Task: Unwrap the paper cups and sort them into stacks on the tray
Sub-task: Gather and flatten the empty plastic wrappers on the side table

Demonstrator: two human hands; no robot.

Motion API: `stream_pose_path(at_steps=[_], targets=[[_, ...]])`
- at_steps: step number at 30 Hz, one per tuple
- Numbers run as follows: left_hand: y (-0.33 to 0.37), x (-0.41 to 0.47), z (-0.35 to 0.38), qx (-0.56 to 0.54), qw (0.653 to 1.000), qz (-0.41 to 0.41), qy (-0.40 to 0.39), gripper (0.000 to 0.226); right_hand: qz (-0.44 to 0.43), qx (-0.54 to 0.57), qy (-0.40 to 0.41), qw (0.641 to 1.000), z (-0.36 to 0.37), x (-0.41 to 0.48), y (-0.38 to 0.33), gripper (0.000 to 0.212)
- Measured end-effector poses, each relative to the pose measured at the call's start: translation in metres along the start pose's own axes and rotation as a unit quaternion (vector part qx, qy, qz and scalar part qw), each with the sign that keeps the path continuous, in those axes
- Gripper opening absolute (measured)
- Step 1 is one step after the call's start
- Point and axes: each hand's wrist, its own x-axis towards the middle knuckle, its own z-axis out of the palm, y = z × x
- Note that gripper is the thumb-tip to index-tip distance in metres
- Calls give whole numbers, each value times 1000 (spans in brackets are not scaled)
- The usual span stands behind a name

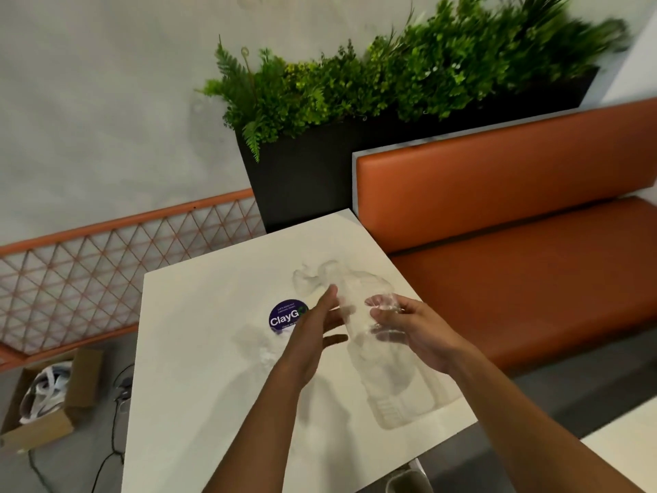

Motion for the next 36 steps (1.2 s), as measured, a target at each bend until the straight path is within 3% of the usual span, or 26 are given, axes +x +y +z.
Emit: stream_pose_path(at_steps=[3,8,12,15,18,19,22,24,27,30,33,36], targets=[[14,-1,34,-14,1000,-15,9,53,-16,-50,-16,998,-11,-24,-7,43],[31,-13,78,-41,994,76,61,24,-61,-100,56,991,-42,-69,-16,33],[40,-38,114,-43,990,124,45,15,-38,-189,22,981,-74,-115,-24,59],[44,-58,143,-46,988,142,28,16,-5,-250,-28,968,-98,-146,-27,32],[44,-76,171,-57,985,163,-7,17,-30,-222,-6,975,-117,-172,-25,8],[42,-83,180,-51,984,167,-21,20,-50,-175,18,983,-122,-182,-24,11],[27,-105,200,15,986,158,-51,72,-94,-23,81,992,-135,-208,-27,32],[11,-121,214,92,982,148,-77,87,-113,44,99,988,-142,-222,-33,34],[-20,-147,232,156,969,126,-141,63,-140,101,87,981,-151,-240,-39,33],[-49,-166,244,176,961,126,-174,37,-159,83,88,980,-159,-252,-39,31],[-61,-178,251,179,962,170,-117,13,-148,47,58,986,-159,-263,-40,37],[-60,-185,251,148,965,208,-52,7,-99,-16,7,995,-159,-275,-33,53]])
